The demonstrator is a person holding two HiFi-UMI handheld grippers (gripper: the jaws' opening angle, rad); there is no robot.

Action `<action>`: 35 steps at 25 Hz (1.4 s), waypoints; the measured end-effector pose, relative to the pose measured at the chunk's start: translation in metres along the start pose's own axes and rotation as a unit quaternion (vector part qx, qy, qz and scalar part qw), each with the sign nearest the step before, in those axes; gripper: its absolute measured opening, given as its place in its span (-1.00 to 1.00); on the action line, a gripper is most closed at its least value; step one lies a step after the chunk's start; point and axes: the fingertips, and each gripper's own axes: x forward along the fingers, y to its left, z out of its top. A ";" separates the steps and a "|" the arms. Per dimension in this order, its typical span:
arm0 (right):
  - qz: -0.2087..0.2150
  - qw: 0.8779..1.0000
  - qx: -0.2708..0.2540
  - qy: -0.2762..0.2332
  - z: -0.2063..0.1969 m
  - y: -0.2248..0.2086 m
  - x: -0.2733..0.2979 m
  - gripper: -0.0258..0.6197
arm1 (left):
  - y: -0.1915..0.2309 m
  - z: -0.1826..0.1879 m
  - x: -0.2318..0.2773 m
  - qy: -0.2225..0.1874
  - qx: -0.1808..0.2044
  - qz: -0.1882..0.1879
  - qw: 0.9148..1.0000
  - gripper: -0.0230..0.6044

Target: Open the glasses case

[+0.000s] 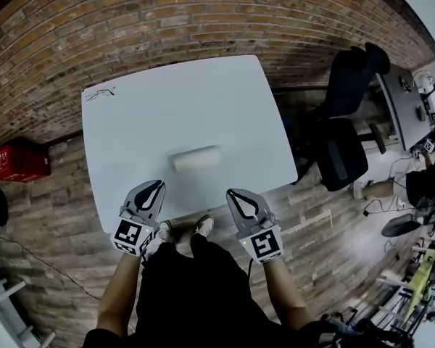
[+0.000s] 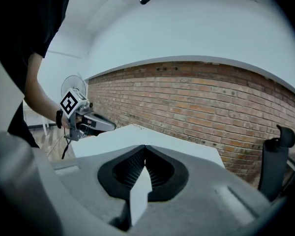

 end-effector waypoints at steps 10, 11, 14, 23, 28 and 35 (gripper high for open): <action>0.052 0.997 -0.045 0.038 -0.041 -0.006 0.055 -0.86 | 0.024 -0.074 0.051 0.089 0.017 -0.028 0.995 -0.44; 0.054 0.997 -0.047 0.038 -0.045 -0.007 0.060 -0.86 | 0.026 -0.081 0.055 0.099 0.018 -0.032 0.994 -0.40; 0.063 0.996 -0.056 0.041 -0.059 -0.012 0.075 -0.83 | 0.029 -0.093 0.070 0.120 0.029 -0.042 0.992 -0.29; 0.099 0.991 -0.073 0.045 -0.096 -0.011 0.113 -0.64 | 0.038 -0.129 0.108 0.195 0.060 -0.069 0.977 -0.12; 0.118 0.988 -0.092 0.046 -0.111 -0.012 0.128 -0.48 | 0.039 -0.134 0.114 0.214 0.068 -0.072 0.972 -0.07; 0.134 0.981 -0.134 0.046 -0.122 -0.019 0.145 -0.30 | 0.037 -0.138 0.118 0.231 0.095 -0.071 0.966 -0.04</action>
